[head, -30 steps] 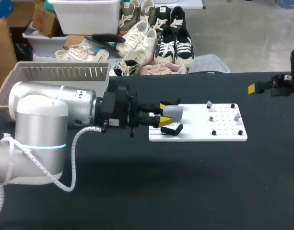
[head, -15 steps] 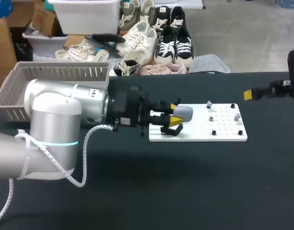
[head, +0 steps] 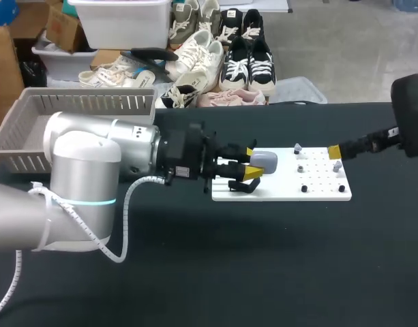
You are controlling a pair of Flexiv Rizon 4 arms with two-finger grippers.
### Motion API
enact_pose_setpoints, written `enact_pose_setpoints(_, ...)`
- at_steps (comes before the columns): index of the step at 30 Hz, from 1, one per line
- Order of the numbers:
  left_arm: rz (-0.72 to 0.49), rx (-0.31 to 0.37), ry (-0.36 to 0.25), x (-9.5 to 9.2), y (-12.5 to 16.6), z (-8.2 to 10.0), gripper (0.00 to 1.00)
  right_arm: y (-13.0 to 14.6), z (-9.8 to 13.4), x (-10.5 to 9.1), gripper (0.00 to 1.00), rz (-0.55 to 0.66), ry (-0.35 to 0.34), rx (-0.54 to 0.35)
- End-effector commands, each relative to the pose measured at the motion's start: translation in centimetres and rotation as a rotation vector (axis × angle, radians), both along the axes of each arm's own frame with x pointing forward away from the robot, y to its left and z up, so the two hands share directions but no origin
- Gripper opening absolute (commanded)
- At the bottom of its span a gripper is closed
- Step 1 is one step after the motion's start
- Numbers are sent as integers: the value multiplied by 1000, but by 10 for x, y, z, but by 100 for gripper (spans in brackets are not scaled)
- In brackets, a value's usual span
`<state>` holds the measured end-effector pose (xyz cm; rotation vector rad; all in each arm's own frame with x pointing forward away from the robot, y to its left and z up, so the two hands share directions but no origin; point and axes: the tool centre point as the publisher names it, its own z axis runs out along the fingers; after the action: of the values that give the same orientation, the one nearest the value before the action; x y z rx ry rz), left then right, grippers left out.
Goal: Pick up each earbud case from the left stands, insert the matching earbuds, close the lid, and place the case in the box.
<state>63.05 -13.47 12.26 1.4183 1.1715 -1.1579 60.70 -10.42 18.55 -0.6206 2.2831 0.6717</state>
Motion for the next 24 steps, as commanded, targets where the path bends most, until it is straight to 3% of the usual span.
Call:
enact_pose_setpoints(1,-11,-1,2,4,-2,-2,0,13,0,-11,100,-13,3,-26)
enact_pose_setpoints(17,-17,-6,9,3,-5,-7,0,46,-20,-29,100,13,45,-40)
enact_pose_setpoints(24,-17,-6,9,3,-5,-7,0,59,-28,-28,100,19,59,-40)
